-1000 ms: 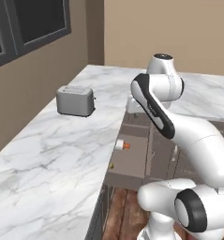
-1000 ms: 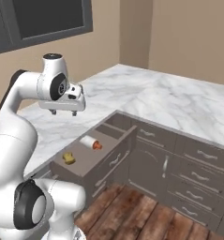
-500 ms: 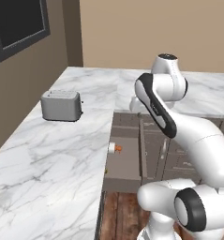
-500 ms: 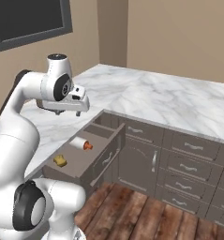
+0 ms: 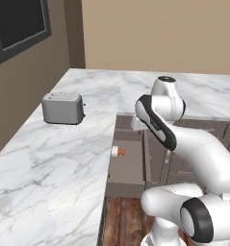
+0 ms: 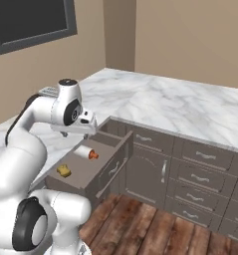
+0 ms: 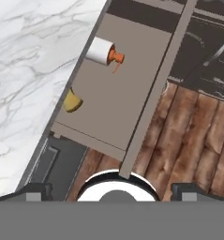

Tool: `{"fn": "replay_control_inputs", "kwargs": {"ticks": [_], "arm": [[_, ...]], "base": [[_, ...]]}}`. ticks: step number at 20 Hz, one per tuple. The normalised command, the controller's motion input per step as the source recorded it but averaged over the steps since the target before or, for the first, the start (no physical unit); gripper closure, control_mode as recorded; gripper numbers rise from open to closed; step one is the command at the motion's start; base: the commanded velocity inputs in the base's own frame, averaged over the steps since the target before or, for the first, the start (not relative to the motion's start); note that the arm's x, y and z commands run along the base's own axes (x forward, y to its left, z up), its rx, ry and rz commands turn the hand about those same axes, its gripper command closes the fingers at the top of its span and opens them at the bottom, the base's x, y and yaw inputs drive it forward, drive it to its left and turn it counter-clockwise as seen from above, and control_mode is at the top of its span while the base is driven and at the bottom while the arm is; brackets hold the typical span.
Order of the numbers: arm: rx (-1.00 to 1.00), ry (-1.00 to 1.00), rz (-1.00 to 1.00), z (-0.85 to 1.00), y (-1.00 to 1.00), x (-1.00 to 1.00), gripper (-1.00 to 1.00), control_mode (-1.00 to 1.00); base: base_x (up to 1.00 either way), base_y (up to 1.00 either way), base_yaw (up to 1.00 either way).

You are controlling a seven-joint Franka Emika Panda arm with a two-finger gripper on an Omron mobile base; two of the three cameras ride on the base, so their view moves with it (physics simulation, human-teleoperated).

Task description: Restock the sink supplies by placing the sponge and soap dispenser on the counter and next to the sink. Make sure the soap dispenser is upright.

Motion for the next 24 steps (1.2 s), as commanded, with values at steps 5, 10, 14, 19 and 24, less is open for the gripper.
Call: {"fn": "replay_control_inputs", "kwargs": {"ticks": [5,10,14,19,24], "arm": [[0.08,-0.01,0.0,-0.78,0.05,0.05,-1.0,-1.0],[-0.05,0.05,-0.06,-0.54,0.46,0.35,-1.0,-1.0],[-0.06,0.02,-0.12,-0.3,0.43,0.42,-1.0,-1.0],[-0.01,0.04,-0.05,-0.45,0.05,0.21,-1.0,-1.0],[0.0,0.0,0.0,-0.55,0.0,0.06,-1.0,-1.0]], "base": [[0.0,0.0,0.0],[0.0,0.0,0.0],[0.0,0.0,0.0],[0.0,0.0,0.0],[0.0,0.0,0.0]]}}
